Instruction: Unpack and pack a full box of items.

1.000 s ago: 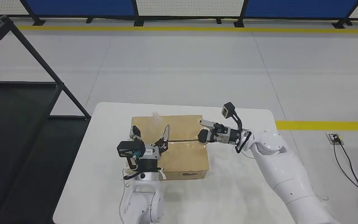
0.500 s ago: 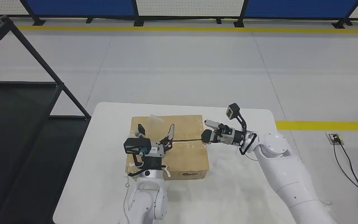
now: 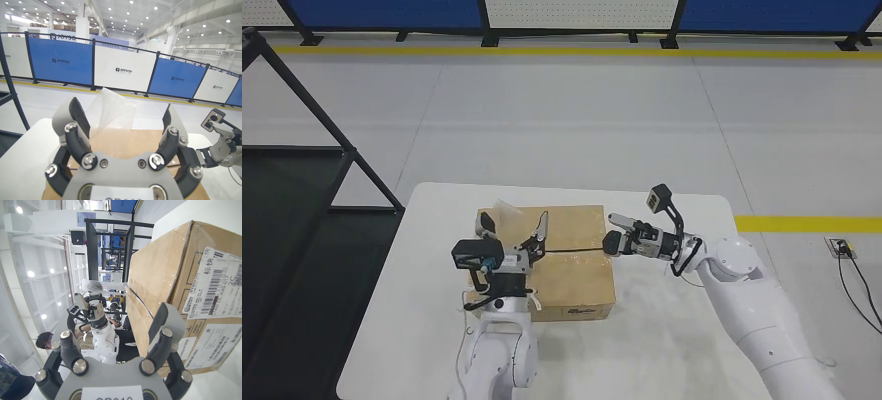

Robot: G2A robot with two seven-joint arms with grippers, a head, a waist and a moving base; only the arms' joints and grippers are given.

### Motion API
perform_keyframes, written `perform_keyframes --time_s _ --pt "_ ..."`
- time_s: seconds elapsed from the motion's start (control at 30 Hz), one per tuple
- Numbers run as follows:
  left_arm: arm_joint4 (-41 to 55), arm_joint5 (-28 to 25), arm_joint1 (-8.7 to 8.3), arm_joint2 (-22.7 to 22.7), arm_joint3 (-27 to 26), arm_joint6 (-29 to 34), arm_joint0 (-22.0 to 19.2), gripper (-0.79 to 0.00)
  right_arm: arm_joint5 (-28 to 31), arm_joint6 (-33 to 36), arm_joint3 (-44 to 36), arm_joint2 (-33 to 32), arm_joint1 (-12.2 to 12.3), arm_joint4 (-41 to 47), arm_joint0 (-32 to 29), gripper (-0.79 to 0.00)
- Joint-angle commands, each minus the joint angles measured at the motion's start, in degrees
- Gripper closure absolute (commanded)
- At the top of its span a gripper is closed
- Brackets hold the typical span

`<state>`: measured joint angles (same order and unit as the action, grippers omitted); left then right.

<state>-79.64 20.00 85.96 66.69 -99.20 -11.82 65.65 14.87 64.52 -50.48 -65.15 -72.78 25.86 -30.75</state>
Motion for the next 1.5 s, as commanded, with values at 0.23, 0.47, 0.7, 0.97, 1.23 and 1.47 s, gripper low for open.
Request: perform_keyframes --time_s 0.23,0.47,0.7,0.97,1.23,1.47 --pt "5.59 -3.83 -0.07 3.91 -3.89 8.86 -1.39 -0.785 0.29 0.01 0.09 -0.32 0.19 0.14 -0.3 -0.785" --pt "10.95 -11.96 -0.72 8.16 -4.86 21.39 -3.71 -0.785 0.25 0.07 -0.01 -0.37 0.29 0.17 -0.36 -0.785" --pt "18.82 -23.86 -2.05 13.8 -6.68 38.01 -5.63 -0.785 0.11 -0.04 0.13 -0.45 0.38 0.29 -0.41 -0.785" --pt "21.93 -32.01 -3.25 15.52 -5.15 47.78 -7.07 -0.785 -0.44 -0.25 0.3 0.1 0.24 0.26 0.11 -0.785" --pt "24.3 -36.31 -4.15 15.95 -3.39 52.65 -8.88 -0.785 -0.76 -0.69 0.32 0.45 0.16 0.18 0.35 -0.785" --pt "27.25 -29.51 -4.1 17.72 -2.44 44.15 -10.64 -0.785 -1.11 -1.01 0.18 0.63 0.14 0.12 0.35 -0.785"
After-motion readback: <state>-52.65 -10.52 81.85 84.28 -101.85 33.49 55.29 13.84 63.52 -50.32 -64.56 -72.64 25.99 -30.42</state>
